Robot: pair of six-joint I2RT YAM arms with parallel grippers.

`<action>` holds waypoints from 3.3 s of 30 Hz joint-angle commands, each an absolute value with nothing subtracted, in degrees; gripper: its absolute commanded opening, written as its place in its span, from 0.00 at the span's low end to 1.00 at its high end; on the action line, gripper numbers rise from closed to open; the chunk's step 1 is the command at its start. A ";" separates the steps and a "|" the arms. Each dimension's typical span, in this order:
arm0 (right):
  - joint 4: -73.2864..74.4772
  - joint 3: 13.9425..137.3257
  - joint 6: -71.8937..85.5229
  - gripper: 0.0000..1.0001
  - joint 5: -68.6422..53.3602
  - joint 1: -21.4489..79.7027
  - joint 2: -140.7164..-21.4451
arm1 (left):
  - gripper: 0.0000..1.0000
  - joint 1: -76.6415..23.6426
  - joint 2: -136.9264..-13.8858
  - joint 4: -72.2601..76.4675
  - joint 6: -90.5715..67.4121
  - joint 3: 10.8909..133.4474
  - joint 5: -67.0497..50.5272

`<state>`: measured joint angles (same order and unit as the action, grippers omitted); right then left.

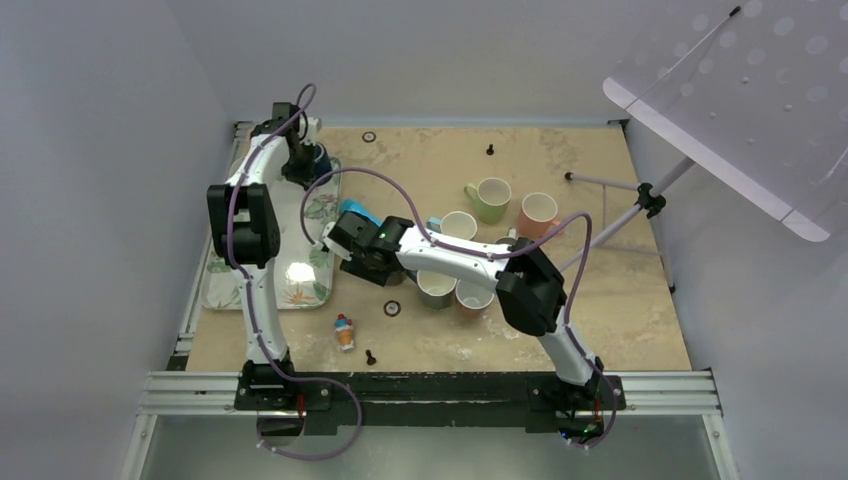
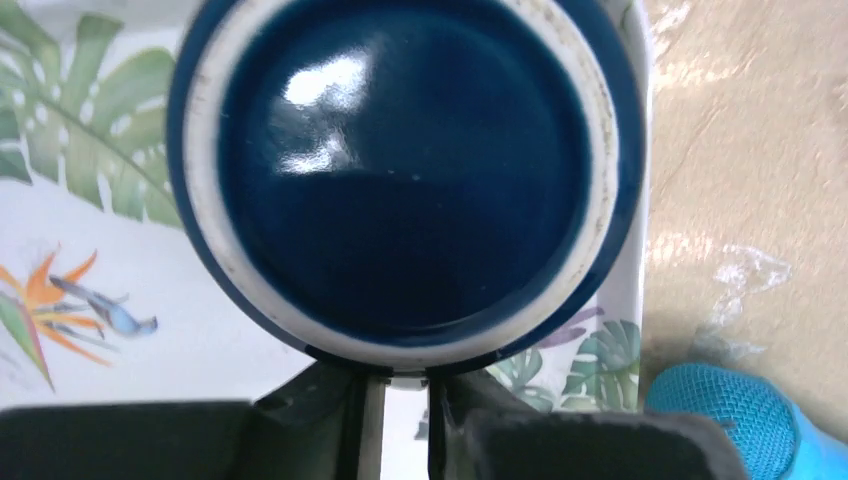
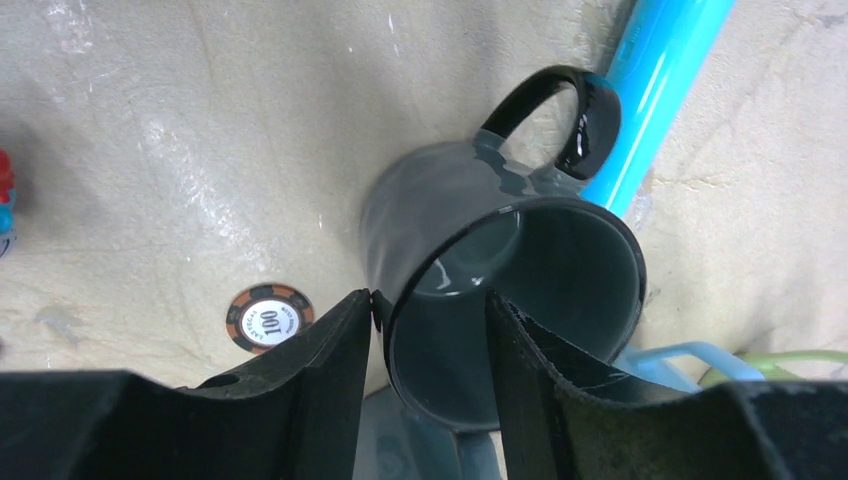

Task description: Turn the mug right side up

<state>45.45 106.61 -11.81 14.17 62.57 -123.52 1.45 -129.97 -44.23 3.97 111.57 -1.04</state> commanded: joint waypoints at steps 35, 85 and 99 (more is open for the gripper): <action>-46.93 78.55 40.66 0.89 -29.42 45.33 -93.34 | 0.00 3.67 -69.36 -48.68 0.51 84.87 -59.07; 60.58 86.77 4.23 0.29 3.07 75.11 -109.52 | 1.00 7.53 -58.00 -36.65 8.82 58.71 -10.59; 25.91 83.07 5.52 0.98 9.04 62.58 -83.62 | 1.00 7.53 -56.51 -31.53 6.62 56.01 -17.14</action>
